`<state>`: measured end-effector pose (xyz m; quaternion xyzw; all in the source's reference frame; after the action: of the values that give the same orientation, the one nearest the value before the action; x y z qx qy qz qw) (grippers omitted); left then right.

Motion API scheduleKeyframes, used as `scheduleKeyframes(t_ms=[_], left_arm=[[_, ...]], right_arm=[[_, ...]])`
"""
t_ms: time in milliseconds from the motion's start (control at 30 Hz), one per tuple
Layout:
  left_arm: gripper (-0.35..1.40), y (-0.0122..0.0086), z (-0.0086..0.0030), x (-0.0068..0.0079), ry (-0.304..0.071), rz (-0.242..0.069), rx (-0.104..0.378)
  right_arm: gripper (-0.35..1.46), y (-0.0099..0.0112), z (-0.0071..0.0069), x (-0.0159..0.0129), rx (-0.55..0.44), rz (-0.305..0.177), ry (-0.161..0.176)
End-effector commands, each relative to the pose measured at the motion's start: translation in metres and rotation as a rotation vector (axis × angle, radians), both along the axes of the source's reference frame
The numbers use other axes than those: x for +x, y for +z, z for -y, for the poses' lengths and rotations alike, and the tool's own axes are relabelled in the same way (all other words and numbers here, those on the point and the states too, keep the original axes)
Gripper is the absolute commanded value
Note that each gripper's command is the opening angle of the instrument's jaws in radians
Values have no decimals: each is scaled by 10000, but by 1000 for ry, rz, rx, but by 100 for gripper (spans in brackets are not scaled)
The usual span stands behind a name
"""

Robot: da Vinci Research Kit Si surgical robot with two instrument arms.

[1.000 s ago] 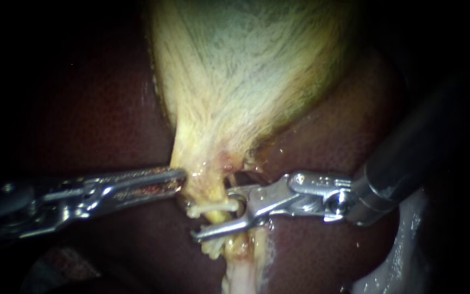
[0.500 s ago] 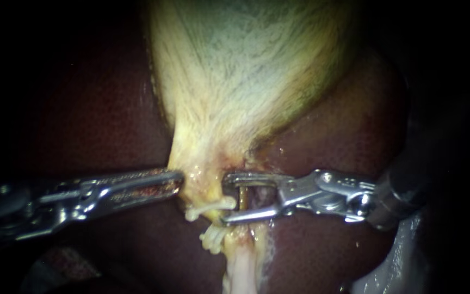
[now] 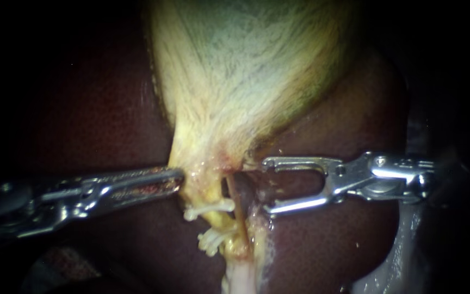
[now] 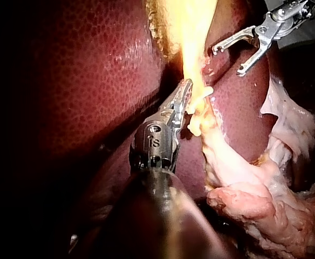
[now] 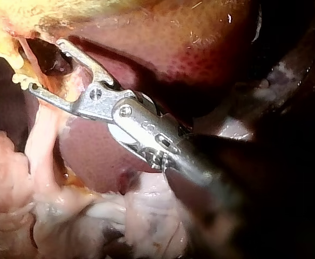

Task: Going back third clip left tube

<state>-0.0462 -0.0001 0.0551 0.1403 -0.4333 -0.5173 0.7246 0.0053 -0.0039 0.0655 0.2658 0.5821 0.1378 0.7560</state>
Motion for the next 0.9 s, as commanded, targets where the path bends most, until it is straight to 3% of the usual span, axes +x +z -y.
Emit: scheduleKeyframes(t_ms=[33, 233, 533, 900], left_arm=[[-21, 0, 1, -1, -1, -1, -1], [-20, 12, 3, -11, 1, 0, -3], [-20, 38, 9, -38, 24, -7, 5], [-20, 39, 9, -40, 25, -6, 6]], right_arm=[[60, 1, 0, -1, -10, -2, -3], [60, 1, 1, -2, -27, -5, -8], [60, 1, 1, -4, -27, -6, -8], [60, 0, 2, -8, -27, -7, -10]])
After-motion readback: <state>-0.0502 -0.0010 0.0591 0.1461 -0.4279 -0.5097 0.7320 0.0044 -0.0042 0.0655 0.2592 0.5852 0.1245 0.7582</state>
